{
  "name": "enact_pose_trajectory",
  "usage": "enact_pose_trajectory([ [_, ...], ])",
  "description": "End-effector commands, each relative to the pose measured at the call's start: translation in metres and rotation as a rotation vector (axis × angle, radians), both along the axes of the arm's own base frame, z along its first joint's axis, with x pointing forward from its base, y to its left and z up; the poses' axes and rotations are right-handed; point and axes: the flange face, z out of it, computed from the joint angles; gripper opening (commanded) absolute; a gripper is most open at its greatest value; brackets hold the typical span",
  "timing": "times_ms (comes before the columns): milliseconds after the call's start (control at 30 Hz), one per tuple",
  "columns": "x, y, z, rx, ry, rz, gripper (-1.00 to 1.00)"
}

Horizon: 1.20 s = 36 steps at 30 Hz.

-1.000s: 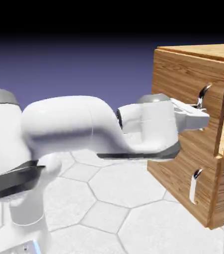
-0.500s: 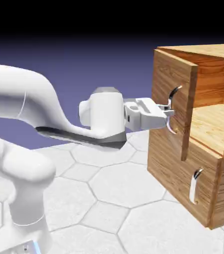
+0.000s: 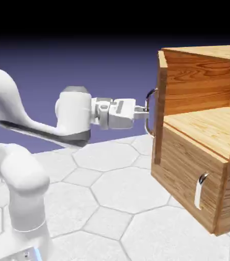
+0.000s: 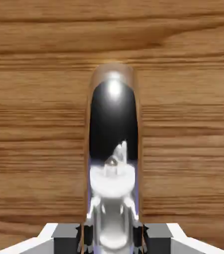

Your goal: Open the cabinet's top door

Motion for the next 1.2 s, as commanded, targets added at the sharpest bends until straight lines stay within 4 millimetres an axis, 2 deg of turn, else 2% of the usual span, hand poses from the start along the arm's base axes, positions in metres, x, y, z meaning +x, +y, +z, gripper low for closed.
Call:
enact_pose_trajectory([
  [0, -0.004, 0.005, 0.000, 0.001, 0.001, -0.017, -1.00],
  [300, -0.036, 0.055, 0.000, 0.001, 0.001, -0.160, -1.00],
  [500, -0.056, 0.097, 0.000, 0.001, 0.001, -0.270, -1.00],
  [867, -0.082, 0.196, 0.000, 0.001, 0.001, -0.518, -1.00],
  [1167, -0.086, 0.277, 0.000, 0.001, 0.000, -0.710, -1.00],
])
